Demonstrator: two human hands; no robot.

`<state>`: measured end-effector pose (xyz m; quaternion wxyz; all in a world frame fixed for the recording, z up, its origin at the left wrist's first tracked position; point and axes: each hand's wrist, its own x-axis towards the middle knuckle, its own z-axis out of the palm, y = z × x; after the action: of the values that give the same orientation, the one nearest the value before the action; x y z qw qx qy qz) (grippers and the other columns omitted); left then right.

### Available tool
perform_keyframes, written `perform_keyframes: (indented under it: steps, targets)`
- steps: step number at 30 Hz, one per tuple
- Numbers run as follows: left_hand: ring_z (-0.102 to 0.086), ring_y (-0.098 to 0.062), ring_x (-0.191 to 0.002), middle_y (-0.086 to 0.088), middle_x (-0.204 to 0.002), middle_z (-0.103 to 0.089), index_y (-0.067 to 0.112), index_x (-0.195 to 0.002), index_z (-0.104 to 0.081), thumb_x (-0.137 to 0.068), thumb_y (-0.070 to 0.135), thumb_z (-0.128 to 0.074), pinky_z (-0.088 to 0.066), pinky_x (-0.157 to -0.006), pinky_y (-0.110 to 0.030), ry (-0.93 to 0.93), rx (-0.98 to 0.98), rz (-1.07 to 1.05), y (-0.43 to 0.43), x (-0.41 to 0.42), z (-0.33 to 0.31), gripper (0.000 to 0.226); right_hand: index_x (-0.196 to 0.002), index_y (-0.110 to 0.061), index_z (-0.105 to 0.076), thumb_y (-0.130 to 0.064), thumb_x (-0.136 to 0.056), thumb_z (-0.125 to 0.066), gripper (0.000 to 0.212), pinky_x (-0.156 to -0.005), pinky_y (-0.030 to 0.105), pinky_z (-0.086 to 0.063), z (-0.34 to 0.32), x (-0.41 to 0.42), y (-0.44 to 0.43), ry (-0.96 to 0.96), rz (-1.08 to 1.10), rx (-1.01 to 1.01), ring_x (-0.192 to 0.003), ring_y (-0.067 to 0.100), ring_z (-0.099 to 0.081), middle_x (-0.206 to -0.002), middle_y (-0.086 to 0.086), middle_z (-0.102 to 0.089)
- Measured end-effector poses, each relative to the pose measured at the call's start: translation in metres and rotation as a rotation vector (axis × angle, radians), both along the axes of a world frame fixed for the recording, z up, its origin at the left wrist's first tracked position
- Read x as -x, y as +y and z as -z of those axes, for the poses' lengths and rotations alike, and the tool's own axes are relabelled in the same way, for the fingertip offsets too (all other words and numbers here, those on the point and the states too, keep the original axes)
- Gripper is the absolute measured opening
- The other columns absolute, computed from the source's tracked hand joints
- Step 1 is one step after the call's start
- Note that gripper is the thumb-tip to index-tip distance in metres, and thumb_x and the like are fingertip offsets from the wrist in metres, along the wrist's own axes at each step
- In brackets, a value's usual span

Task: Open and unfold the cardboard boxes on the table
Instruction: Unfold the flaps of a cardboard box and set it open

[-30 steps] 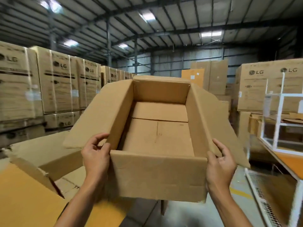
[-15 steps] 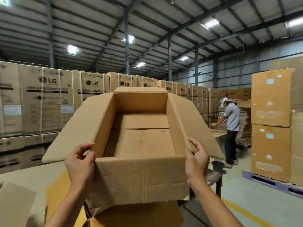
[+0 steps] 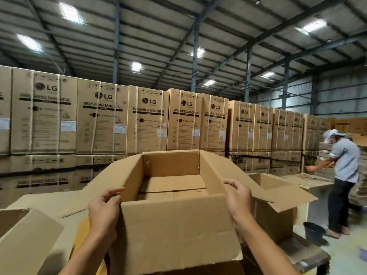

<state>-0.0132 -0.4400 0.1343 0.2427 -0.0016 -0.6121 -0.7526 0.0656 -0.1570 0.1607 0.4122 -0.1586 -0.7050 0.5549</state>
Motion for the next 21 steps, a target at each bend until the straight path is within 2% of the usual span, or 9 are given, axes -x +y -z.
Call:
perform_keyframes:
  steps: [2, 5, 9, 11, 13, 14, 15, 17, 21]
  targets:
    - [-0.057, -0.023, -0.105, -0.007, -0.105, -0.066, 0.016, -0.101, -0.074, -0.097, 0.000, -0.052, -0.050, -0.097, -0.044, -0.043, -0.013, 0.007, 0.001, 0.020, 0.003, 0.027, -0.086, -0.036, -0.069, -0.023, -0.091, -0.062, 0.016, -0.083, 0.046, -0.058, -0.003, 0.031, 0.004, -0.058, 0.011, -0.033, -0.090, 0.020, -0.065, -0.094, -0.008, -0.071]
    - [-0.059, -0.026, -0.106, -0.008, -0.105, -0.066, 0.018, -0.101, -0.075, -0.097, -0.001, -0.051, -0.050, -0.099, -0.048, -0.072, -0.018, 0.004, 0.000, 0.052, 0.002, 0.031, -0.084, -0.034, -0.068, -0.022, -0.091, -0.060, 0.017, -0.082, 0.043, -0.057, -0.008, 0.080, 0.009, -0.105, -0.019, -0.057, -0.090, 0.019, -0.063, -0.093, -0.009, -0.069]
    - [-0.054, -0.022, -0.112, -0.008, -0.113, -0.063, 0.013, -0.113, -0.071, -0.095, -0.010, -0.045, -0.043, -0.101, -0.036, -0.144, 0.097, 0.007, -0.010, 0.097, 0.016, 0.039, -0.090, -0.028, -0.068, -0.023, -0.096, -0.059, 0.012, -0.071, 0.032, -0.051, 0.005, 0.140, 0.014, -0.177, -0.123, -0.112, -0.089, 0.015, -0.059, -0.096, -0.009, -0.066]
    - [-0.050, -0.020, -0.114, -0.007, -0.119, -0.060, 0.013, -0.119, -0.068, -0.095, -0.010, -0.042, -0.039, -0.099, -0.034, -0.233, 0.213, 0.040, -0.017, 0.111, 0.033, 0.042, -0.094, -0.026, -0.067, -0.021, -0.097, -0.055, 0.013, -0.065, 0.028, -0.045, 0.024, 0.164, 0.017, -0.337, -0.177, -0.202, -0.089, 0.015, -0.058, -0.096, -0.007, -0.064]
    - [-0.053, -0.017, -0.112, -0.007, -0.123, -0.061, 0.014, -0.122, -0.065, -0.096, -0.006, -0.041, -0.041, -0.094, -0.029, -0.326, 0.367, 0.089, -0.022, 0.119, 0.055, 0.041, -0.094, -0.018, -0.069, -0.019, -0.096, -0.052, 0.017, -0.067, 0.030, -0.048, 0.053, 0.184, 0.022, -0.537, -0.245, -0.307, -0.092, 0.021, -0.060, -0.096, -0.001, -0.067]
    - [-0.057, -0.014, -0.100, -0.006, -0.114, -0.065, 0.014, -0.122, -0.065, -0.097, -0.004, -0.040, -0.043, -0.083, -0.025, -0.358, 0.427, 0.133, -0.022, 0.120, 0.064, 0.039, -0.092, -0.014, -0.071, -0.019, -0.094, -0.052, 0.020, -0.072, 0.033, -0.049, 0.068, 0.189, 0.025, -0.629, -0.258, -0.362, -0.091, 0.023, -0.062, -0.096, 0.002, -0.069]
    - [-0.059, -0.010, -0.081, -0.004, -0.095, -0.067, 0.015, -0.121, -0.064, -0.098, -0.002, -0.039, -0.043, -0.067, -0.022, -0.393, 0.461, 0.186, -0.020, 0.119, 0.071, 0.037, -0.090, -0.012, -0.073, -0.020, -0.093, -0.053, 0.021, -0.074, 0.033, -0.050, 0.081, 0.192, 0.031, -0.698, -0.257, -0.407, -0.091, 0.024, -0.062, -0.096, 0.004, -0.071]
    - [-0.048, -0.010, -0.049, -0.001, -0.057, -0.056, 0.017, -0.118, -0.061, -0.101, 0.003, -0.036, -0.035, -0.045, -0.022, -0.463, 0.492, 0.281, -0.010, 0.114, 0.085, 0.033, -0.084, -0.013, -0.075, -0.019, -0.091, -0.057, 0.021, -0.077, 0.032, -0.050, 0.098, 0.192, 0.046, -0.733, -0.263, -0.415, -0.091, 0.022, -0.064, -0.093, 0.002, -0.073]
    - [-0.041, -0.010, -0.038, 0.001, -0.046, -0.049, 0.018, -0.115, -0.059, -0.102, 0.004, -0.035, -0.031, -0.040, -0.024, -0.471, 0.565, 0.307, 0.006, 0.102, 0.110, 0.031, -0.076, -0.017, -0.075, -0.012, -0.091, -0.060, 0.022, -0.074, 0.027, -0.042, 0.110, 0.185, 0.065, -0.742, -0.327, -0.389, -0.089, 0.013, -0.062, -0.085, -0.009, -0.070]
